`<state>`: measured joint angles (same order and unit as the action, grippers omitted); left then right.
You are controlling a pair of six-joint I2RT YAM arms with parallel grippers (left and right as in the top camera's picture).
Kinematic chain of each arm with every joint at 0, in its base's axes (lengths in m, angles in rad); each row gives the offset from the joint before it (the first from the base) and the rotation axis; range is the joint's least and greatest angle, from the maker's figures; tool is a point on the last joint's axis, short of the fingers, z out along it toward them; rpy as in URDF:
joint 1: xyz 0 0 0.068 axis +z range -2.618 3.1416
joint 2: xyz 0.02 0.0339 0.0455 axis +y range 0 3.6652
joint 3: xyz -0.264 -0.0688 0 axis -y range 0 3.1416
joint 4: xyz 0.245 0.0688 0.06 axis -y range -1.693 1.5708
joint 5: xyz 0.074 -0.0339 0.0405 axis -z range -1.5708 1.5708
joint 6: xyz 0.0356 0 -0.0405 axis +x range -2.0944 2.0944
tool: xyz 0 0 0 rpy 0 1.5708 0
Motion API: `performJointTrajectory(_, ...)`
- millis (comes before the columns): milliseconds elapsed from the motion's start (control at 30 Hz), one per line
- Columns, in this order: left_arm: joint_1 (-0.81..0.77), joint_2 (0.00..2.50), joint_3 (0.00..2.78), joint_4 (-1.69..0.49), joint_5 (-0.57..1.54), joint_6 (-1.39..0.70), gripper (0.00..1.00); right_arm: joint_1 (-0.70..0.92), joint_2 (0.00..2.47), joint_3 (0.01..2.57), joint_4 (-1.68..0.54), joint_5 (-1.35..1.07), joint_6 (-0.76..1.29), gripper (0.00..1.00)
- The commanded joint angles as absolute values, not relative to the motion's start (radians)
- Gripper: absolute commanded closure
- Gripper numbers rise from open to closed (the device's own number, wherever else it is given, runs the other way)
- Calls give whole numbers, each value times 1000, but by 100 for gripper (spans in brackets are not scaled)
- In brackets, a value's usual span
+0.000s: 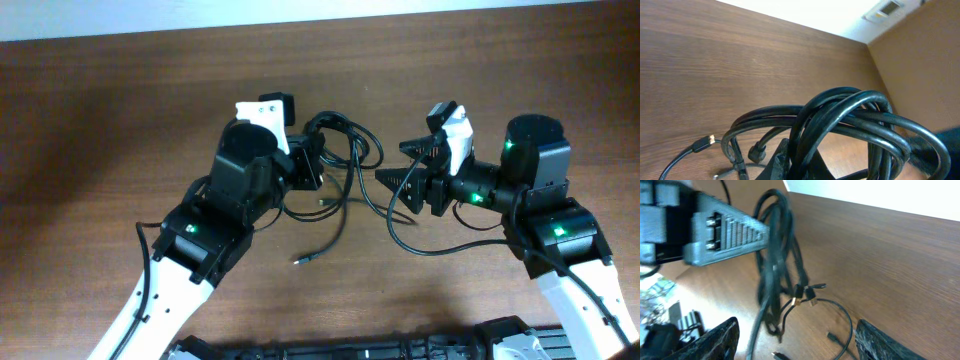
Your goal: Untangle cables
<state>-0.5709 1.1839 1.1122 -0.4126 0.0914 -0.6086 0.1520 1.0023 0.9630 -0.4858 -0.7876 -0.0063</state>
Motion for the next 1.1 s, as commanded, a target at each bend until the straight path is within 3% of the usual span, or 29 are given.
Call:
performJointTrajectory(0, -570, 1184, 1129, -387, 169, -558, 100, 150, 989, 969, -478, -721, 17, 27)
performJointTrajectory(333, -620, 1188, 1129, -350, 171, -559, 100, 150, 989, 969, -471, -712, 17, 26)
performJointTrajectory(800, -756, 1187, 1129, -279, 327, -470, 100, 150, 989, 969, -479, -308, 17, 26)
performJointTrajectory(967, -801, 1190, 1129, -277, 337, -413, 100, 150, 989, 969, -475, -295, 17, 26)
performJointTrajectory(1067, -800, 1190, 1129, -269, 315, -410, 100, 150, 988, 969, -484, -139, 206, 26)
